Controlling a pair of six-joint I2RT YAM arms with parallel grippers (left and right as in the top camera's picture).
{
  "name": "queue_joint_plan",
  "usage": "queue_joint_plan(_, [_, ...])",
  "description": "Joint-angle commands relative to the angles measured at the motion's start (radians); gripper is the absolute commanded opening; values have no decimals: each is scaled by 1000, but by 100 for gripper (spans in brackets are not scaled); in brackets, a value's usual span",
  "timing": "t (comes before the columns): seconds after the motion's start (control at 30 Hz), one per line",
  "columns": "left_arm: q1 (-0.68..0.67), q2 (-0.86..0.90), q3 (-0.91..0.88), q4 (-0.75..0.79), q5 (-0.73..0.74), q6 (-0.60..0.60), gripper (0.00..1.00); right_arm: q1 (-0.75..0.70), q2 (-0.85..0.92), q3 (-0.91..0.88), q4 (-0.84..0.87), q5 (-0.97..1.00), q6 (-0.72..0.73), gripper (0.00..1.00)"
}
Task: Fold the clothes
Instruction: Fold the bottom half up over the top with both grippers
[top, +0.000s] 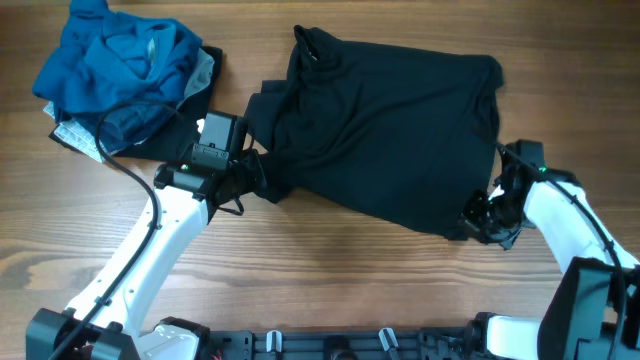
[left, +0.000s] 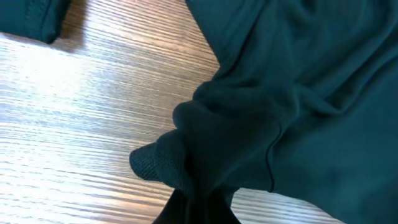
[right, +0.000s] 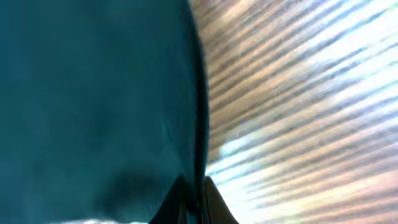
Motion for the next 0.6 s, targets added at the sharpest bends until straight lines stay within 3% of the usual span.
queue_joint_plan(0.0, [26, -36, 31, -21, -37, 16, 4, -3, -106, 106, -90, -4, -8, 4])
queue_joint_plan(0.17, [60, -164, 89, -75, -77, 73, 4, -43, -295, 215, -245, 0, -61, 5])
queue_joint_plan(0.3, [59, -372, 101, -68, -84, 121, 4, -142, -423, 333, -395, -1, -141, 4])
queue_joint_plan(0.57, [58, -543, 101, -107, -41, 121, 4, -150, -468, 392, -501, -2, -182, 4])
